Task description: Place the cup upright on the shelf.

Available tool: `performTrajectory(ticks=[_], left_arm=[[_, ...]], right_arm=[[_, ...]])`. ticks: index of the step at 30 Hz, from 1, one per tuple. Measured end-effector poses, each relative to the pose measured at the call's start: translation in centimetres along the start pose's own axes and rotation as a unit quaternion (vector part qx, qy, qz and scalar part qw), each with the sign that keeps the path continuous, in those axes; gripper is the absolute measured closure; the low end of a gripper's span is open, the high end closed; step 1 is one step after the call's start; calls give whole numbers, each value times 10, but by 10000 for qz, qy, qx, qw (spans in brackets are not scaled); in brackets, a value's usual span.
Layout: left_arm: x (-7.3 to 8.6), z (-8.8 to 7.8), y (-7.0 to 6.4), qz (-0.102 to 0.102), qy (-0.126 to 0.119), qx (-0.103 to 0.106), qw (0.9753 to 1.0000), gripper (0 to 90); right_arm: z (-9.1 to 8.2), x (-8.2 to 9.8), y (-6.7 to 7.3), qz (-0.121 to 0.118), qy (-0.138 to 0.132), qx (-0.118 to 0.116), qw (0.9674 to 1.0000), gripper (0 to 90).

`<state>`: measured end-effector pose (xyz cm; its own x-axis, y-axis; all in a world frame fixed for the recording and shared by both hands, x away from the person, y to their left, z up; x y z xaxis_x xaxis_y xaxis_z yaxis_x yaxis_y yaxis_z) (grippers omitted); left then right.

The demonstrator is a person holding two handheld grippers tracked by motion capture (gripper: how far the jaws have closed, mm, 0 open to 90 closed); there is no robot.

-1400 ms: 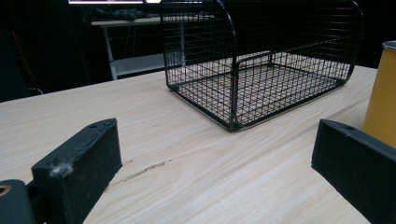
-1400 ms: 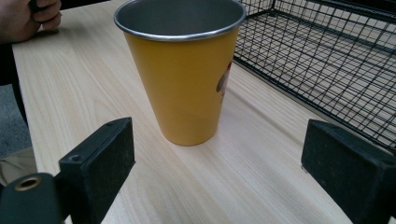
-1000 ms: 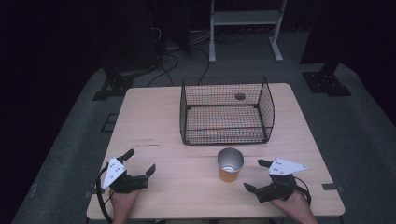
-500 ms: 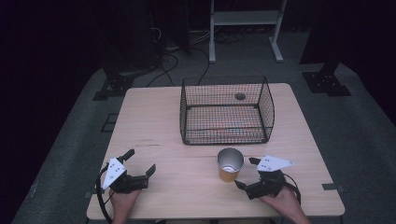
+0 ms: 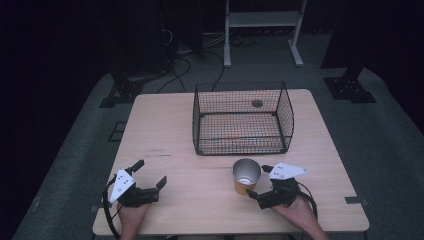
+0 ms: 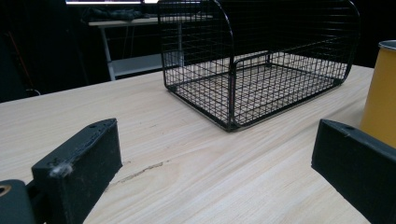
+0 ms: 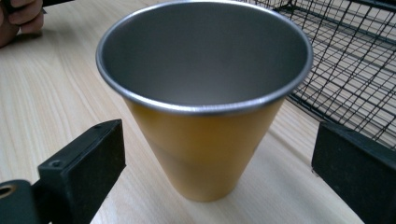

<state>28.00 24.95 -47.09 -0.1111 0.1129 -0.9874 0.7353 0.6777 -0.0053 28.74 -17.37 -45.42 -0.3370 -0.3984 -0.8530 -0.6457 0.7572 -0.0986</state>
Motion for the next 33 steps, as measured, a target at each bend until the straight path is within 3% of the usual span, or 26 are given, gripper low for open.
performTrajectory(ticks=[22,33], left_arm=[[0,0,0,6,-1,5,10000,8],[0,0,-1,9,-2,12,10000,9]], right_arm=[[18,-14,5,-22,-36,-60,10000,8],[25,-21,10,-89,-74,-219,9997,9]])
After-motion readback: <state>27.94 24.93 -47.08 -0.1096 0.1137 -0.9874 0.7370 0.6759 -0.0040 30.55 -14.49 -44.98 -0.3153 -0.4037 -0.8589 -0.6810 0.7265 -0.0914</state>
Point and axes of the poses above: each handheld gripper's, and its own axes: z roughly forward along the jaws, x roughly out of its underside, y roughly to its left, the point moved 2 cm from there along z, roughly forward along the jaws, and after that the axes turned 13 degrees about x, right-handed, at the moved point
